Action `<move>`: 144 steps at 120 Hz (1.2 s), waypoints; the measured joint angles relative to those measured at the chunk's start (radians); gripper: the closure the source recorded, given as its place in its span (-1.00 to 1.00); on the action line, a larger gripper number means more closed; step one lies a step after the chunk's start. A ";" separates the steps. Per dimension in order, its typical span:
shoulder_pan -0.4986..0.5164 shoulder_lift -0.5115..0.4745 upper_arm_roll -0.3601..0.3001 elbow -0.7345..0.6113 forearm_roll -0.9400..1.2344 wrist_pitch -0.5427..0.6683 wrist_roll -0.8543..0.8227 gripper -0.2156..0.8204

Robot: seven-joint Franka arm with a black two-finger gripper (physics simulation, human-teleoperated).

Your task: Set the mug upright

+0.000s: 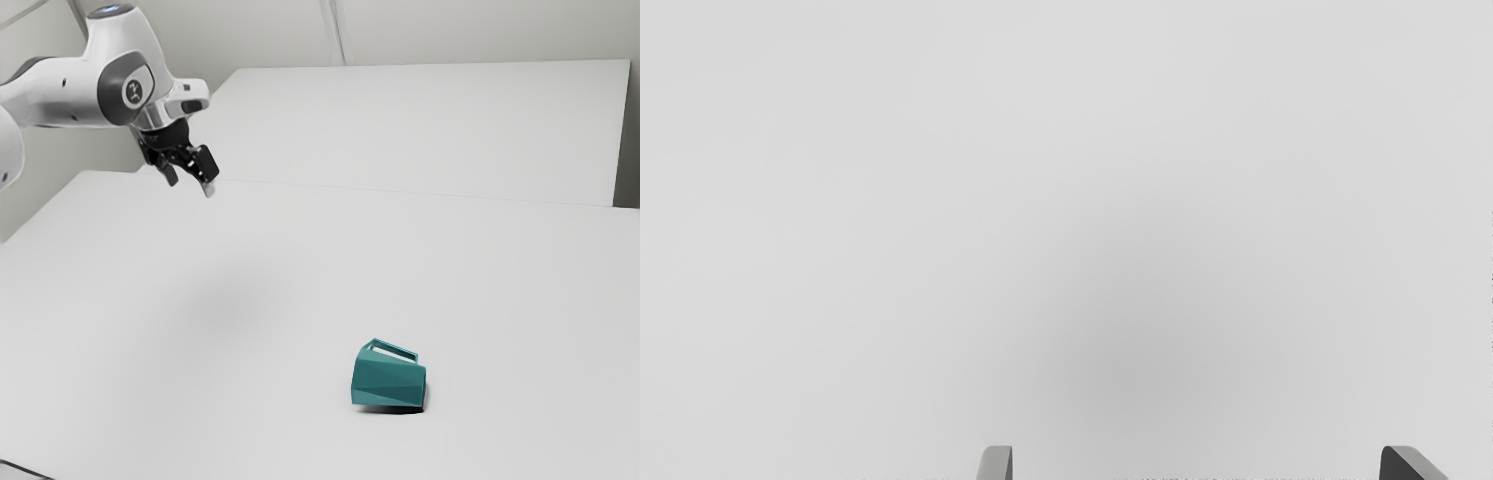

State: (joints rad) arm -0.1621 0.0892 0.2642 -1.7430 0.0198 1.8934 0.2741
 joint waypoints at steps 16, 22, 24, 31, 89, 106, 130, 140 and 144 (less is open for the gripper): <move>-0.044 -0.211 0.010 -0.205 -0.006 0.028 0.002 -0.58; -0.087 -0.320 0.034 -0.318 -0.020 0.038 -0.002 -0.58; -0.098 -0.349 0.041 -0.352 -0.030 0.040 -0.004 -0.58; -0.116 -0.400 0.058 -0.437 -0.090 0.046 -0.010 -0.58; -0.293 -0.267 0.076 -0.685 -0.588 0.188 -0.033 -0.58; -0.365 -0.231 0.083 -0.710 -0.705 0.249 -0.035 -0.58; -0.408 -0.155 0.084 -0.713 -0.842 0.304 -0.022 -0.58; -0.432 -0.149 0.084 -0.713 -0.900 0.322 -0.011 -0.58; -0.441 -0.147 0.084 -0.713 -0.922 0.329 -0.006 -0.58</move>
State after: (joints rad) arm -0.6035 -0.0578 0.3482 -2.4563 -0.9023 2.2226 0.2679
